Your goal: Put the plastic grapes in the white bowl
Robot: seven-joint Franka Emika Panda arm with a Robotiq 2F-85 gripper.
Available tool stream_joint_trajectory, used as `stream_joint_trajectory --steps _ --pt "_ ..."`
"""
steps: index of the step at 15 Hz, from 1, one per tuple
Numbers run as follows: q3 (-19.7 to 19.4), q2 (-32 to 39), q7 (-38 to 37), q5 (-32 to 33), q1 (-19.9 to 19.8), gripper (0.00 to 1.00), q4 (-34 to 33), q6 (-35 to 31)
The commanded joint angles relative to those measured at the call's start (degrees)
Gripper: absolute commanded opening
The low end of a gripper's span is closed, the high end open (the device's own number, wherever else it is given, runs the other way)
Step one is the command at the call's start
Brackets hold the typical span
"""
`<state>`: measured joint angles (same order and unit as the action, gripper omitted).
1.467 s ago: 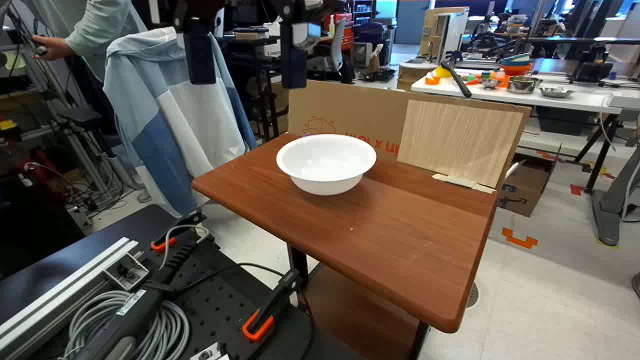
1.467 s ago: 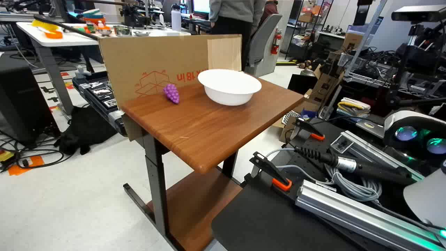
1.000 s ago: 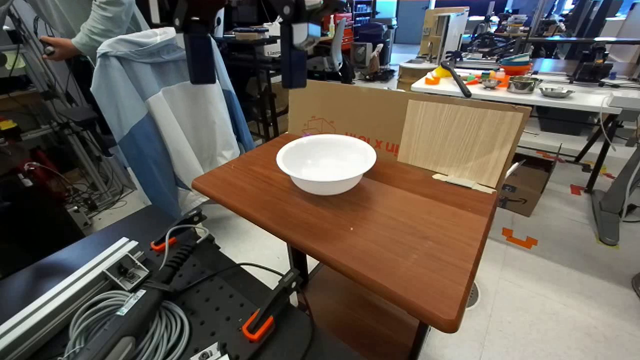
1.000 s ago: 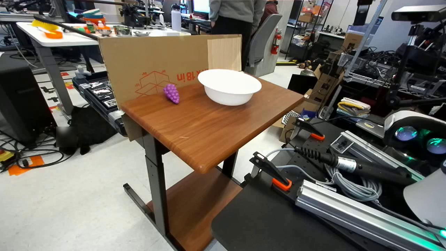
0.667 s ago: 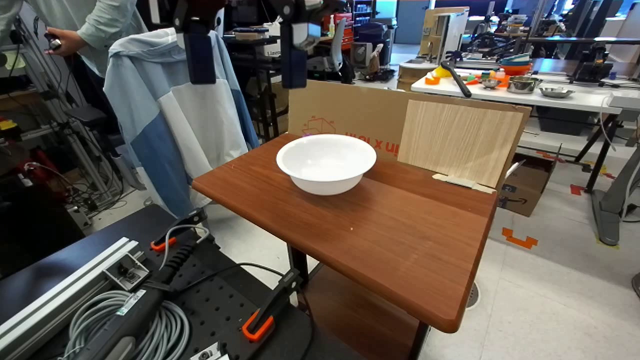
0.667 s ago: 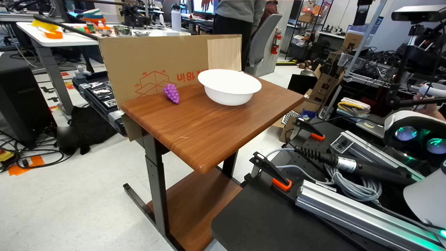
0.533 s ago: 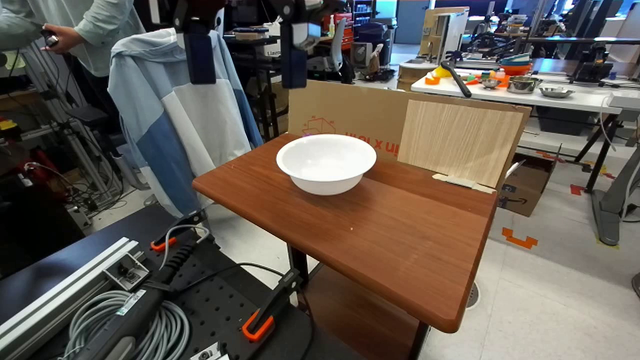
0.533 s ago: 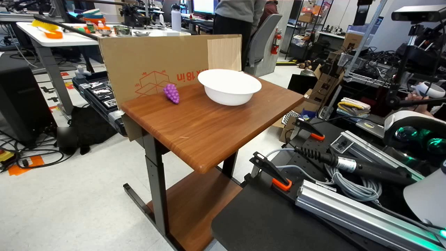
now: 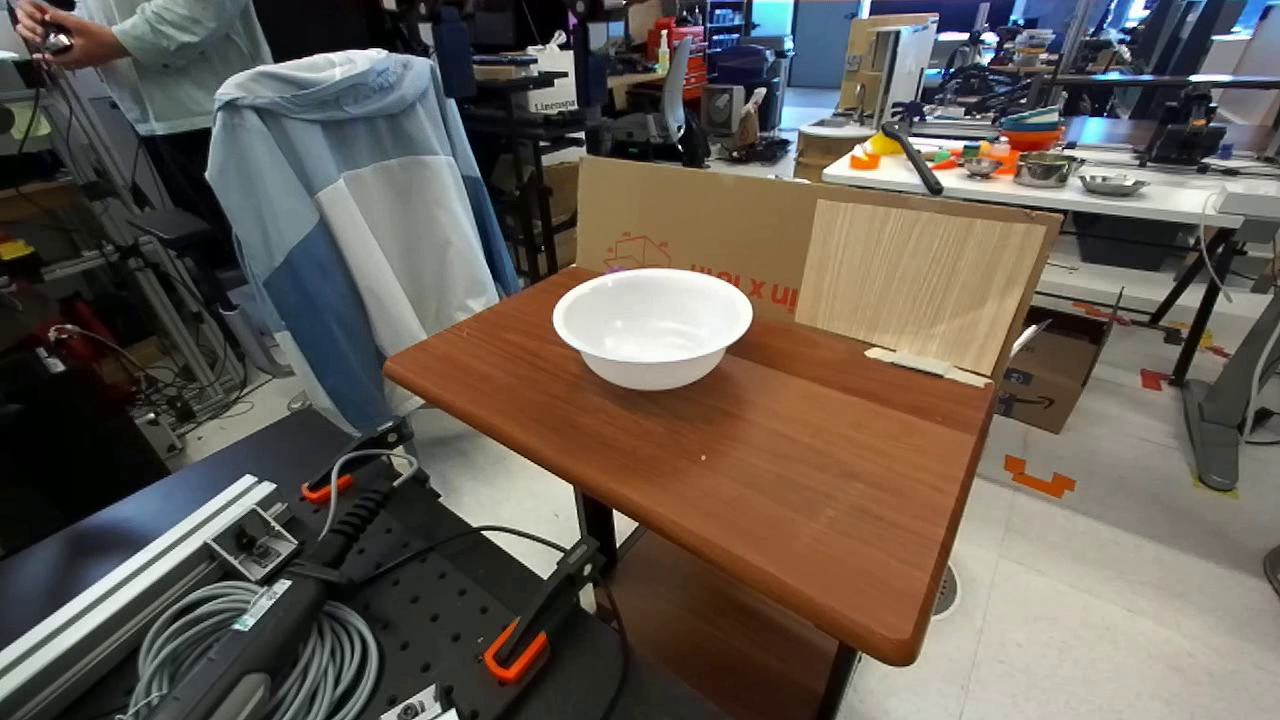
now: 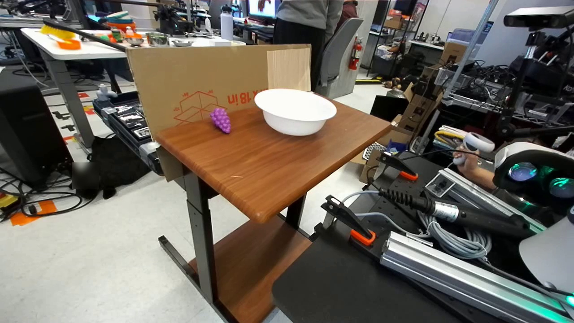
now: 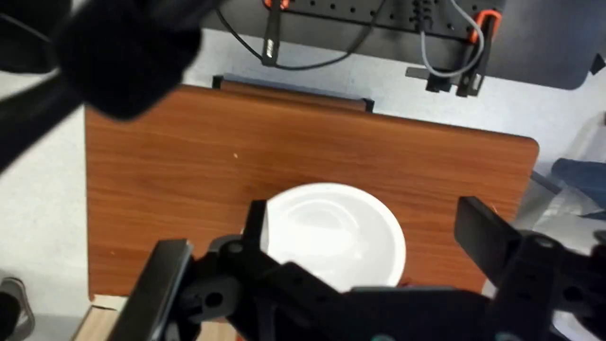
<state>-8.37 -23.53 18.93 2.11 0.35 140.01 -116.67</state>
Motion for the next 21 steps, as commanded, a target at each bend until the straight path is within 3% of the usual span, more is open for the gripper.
stream_joint_trajectory --steps 1,5,12,21 --pt "2.8 12.7 -1.8 -7.4 3.9 1.00 -9.5 -2.6" --pt "6.3 26.8 -5.6 -11.8 4.4 1.00 -20.8 -2.0" --pt "9.7 47.6 -17.2 -8.9 4.6 1.00 -40.8 0.5" --pt "11.4 59.8 -25.1 -6.3 8.2 1.00 -54.8 4.0"
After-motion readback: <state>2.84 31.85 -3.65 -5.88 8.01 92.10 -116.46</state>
